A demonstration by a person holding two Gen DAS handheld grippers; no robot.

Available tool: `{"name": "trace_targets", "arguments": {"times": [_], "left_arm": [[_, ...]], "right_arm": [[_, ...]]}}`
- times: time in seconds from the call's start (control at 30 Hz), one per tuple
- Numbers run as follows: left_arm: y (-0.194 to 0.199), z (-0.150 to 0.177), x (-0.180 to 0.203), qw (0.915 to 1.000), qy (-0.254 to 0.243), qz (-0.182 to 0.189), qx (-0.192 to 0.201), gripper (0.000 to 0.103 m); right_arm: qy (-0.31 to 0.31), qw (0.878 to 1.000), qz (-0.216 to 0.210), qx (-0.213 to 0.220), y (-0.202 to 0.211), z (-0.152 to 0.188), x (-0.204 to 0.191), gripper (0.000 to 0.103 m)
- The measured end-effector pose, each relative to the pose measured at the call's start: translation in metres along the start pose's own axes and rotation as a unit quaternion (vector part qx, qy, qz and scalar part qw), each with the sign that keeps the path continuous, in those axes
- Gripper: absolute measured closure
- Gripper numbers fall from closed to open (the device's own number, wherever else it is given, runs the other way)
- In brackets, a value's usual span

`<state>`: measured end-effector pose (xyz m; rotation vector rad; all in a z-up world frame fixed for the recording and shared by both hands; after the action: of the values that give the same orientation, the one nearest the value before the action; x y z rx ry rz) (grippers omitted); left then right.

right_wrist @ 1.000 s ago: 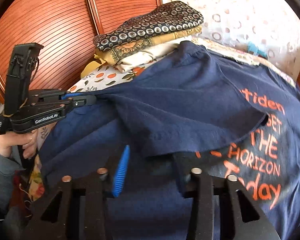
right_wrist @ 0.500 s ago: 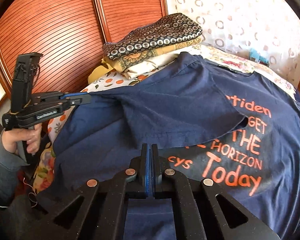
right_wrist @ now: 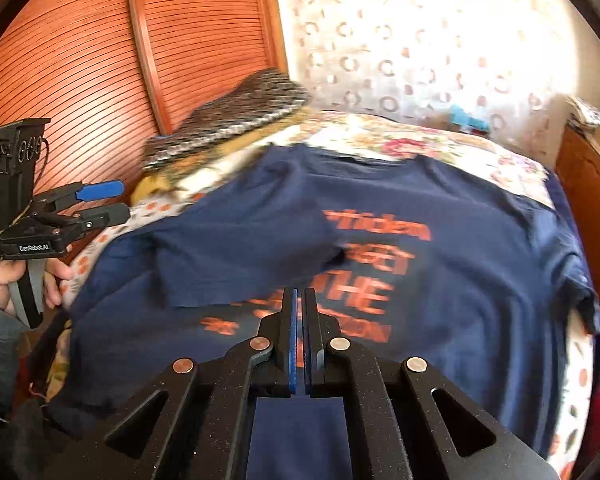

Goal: Fold small clothes

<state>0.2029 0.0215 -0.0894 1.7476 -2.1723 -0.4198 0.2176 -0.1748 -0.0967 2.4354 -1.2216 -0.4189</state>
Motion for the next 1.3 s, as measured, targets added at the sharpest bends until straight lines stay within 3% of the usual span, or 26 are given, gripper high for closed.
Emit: {"name": "trace_targets", "arguments": {"times": [0.17,0.27,0.33,0.37,0.7,1.1,1.3], "left_arm": [[-0.038,-0.007,0.045,0.9978,-0.031,0.054,-0.023,0.022],[-0.056,-0.011,0.066,0.9957,-0.054,0.067,-0.032,0.022],[-0.07,-0.014,0.081,0.9939,-0.068,0.078,-0.038,0.022],[-0.079,-0.015,0.089,0.9928,-0.072,0.085,-0.043,0.022],[-0.134,-0.018,0.144,0.9836,-0.097,0.134,-0.072,0.022],[-0.174,0.015,0.162,0.9772,-0.098,0.141,-0.125,0.022],[-0.176,0.02,0.163,0.9767,-0.116,0.128,-0.127,0.022]], "right_arm": [[-0.014,0.999,0.051,-0.001,0.019,0.005,0.052,0.093],[-0.024,0.995,0.093,-0.001,0.037,0.009,0.09,0.079],[-0.032,0.992,0.119,-0.001,0.05,0.011,0.112,0.061],[-0.036,0.991,0.131,-0.002,0.056,0.013,0.124,0.059],[-0.099,0.972,0.212,-0.025,0.096,0.034,0.22,0.059],[-0.111,0.97,0.206,-0.06,0.055,0.024,0.248,0.059],[-0.115,0.969,0.211,-0.062,0.047,0.027,0.261,0.059]]}}
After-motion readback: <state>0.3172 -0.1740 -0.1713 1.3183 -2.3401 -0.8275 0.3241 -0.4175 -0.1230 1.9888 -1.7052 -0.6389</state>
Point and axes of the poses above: each gripper's, at about its wrist camera, not at the fingertips, and y roughly against the way its jaws point, x to its right, z to its underside, the point moved 10 cm from there along -y, roughly the way its jaws point, and after that the axes turned 13 degrees about x, right-handed, at the moved point
